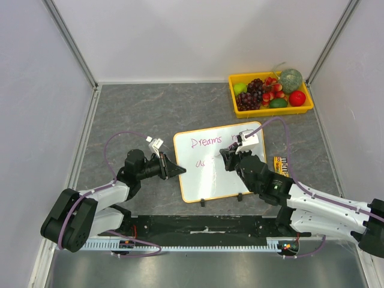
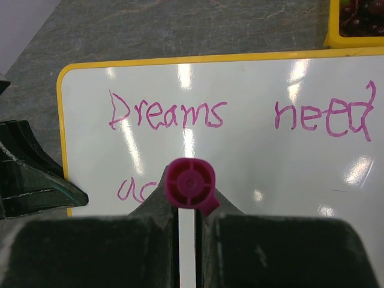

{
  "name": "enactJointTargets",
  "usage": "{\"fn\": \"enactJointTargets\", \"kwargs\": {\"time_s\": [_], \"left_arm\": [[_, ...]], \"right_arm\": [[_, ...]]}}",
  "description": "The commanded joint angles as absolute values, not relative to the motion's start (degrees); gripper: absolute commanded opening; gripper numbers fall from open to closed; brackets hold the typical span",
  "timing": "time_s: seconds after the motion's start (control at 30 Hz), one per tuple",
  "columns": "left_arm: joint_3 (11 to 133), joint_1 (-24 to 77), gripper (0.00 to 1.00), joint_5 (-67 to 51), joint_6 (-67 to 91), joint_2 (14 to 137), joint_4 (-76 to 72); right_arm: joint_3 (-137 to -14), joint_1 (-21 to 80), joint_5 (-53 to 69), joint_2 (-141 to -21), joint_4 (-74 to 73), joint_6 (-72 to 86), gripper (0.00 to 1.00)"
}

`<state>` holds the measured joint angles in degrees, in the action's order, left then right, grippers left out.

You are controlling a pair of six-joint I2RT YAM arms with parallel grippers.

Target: Write a sentence on the whiteboard

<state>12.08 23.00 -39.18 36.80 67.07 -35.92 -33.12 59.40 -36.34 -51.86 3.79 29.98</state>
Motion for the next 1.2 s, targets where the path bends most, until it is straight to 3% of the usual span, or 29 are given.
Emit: {"fn": "enactJointTargets", "kwargs": {"time_s": [0.0, 1.17], "left_arm": [[12.1, 23.2, 0.02, -34.8, 31.2, 67.5, -32.9], [12.1, 23.2, 0.02, -34.8, 31.2, 67.6, -32.9]], "right_arm": [[-31.9, 59.2, -38.2, -51.8, 5.2, 30.4, 0.0], [-27.7, 59.2, -33.9, -45.9, 1.7, 33.0, 0.0]]}}
